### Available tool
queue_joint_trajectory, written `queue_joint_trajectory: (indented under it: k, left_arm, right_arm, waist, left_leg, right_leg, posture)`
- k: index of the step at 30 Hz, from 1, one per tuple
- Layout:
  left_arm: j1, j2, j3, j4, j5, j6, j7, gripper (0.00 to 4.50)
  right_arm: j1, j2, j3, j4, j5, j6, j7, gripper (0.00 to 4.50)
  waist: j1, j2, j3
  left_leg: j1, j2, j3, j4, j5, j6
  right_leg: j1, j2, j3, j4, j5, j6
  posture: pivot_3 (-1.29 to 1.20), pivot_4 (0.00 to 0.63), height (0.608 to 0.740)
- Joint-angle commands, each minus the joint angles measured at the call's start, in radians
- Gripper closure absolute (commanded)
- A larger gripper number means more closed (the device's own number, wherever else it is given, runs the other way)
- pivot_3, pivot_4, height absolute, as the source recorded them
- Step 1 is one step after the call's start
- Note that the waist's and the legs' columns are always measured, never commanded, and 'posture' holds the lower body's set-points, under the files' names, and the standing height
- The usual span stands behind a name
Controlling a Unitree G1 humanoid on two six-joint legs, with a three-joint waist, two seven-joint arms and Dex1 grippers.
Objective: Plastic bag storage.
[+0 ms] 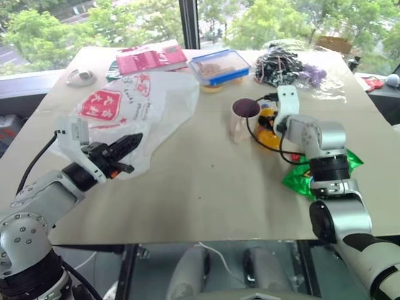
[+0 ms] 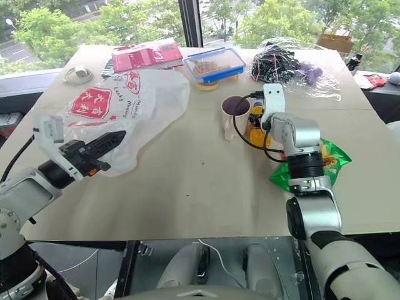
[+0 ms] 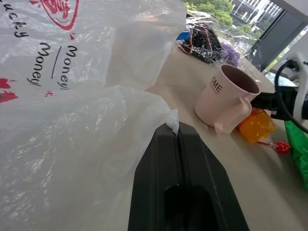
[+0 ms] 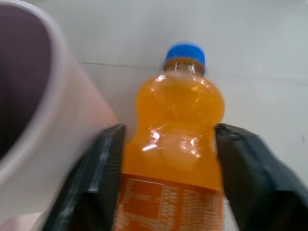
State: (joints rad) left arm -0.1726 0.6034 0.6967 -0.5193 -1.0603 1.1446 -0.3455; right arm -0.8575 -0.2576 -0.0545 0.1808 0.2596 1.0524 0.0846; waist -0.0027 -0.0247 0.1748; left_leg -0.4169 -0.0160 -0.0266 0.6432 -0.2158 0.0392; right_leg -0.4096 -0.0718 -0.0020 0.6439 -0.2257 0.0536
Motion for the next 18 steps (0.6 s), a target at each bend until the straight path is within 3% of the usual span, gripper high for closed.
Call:
queue_joint_trajectory:
  k: [1, 6, 10, 15, 18]
  left_arm:
    - [0.000, 0.019, 0.027, -0.017, -0.059, -0.035, 0.011, 4.50]
    - [0.014, 0.051, 0.016, 0.008, -0.087, -0.057, 0.015, 4.50]
    - [0.009, 0.068, -0.024, 0.024, -0.084, -0.077, 0.009, 4.50]
    - [0.003, 0.087, -0.038, 0.041, -0.089, -0.098, 0.015, 4.50]
    - [0.017, 0.091, -0.038, 0.031, -0.096, -0.110, 0.022, 4.50]
  right_arm:
    - [0.069, -0.071, -0.088, -0.238, 0.048, 0.094, 0.035, 2.13]
    - [0.155, -0.149, -0.097, -0.487, 0.114, 0.253, 0.087, 2.13]
    - [0.152, -0.126, -0.046, -0.394, 0.095, 0.193, 0.103, 2.13]
    - [0.062, -0.058, -0.106, -0.201, 0.052, 0.126, 0.034, 0.06]
    - [-0.012, -0.050, -0.141, -0.049, 0.022, 0.095, -0.012, 0.06]
  waist:
    - [0.005, 0.000, 0.000]
    - [0.004, 0.003, 0.002]
    - [-0.016, 0.003, 0.002]
    - [-0.015, 0.004, 0.002]
    - [-0.008, 0.004, 0.002]
  left_leg:
    - [0.000, 0.000, 0.000, 0.000, 0.000, 0.000]
    - [-0.005, 0.000, 0.001, 0.000, 0.000, 0.000]
    - [-0.002, 0.002, 0.002, -0.001, 0.000, 0.000]
    - [0.001, 0.003, 0.005, -0.001, 0.000, 0.000]
    - [0.000, 0.002, 0.005, -0.001, 0.000, 0.000]
  right_leg:
    - [0.000, 0.000, 0.000, 0.000, 0.000, 0.000]
    - [-0.005, 0.000, 0.001, -0.001, 0.000, 0.000]
    - [-0.003, 0.001, 0.001, -0.001, -0.002, -0.004]
    - [-0.002, 0.002, 0.003, 0.000, -0.002, -0.004]
    - [-0.002, 0.002, 0.003, 0.000, -0.001, -0.001]
  posture:
    - [0.00, 0.150, 0.740]
    - [0.00, 0.150, 0.740]
    - [0.00, 0.150, 0.740]
    - [0.00, 0.150, 0.740]
    - [0.00, 0.150, 0.740]
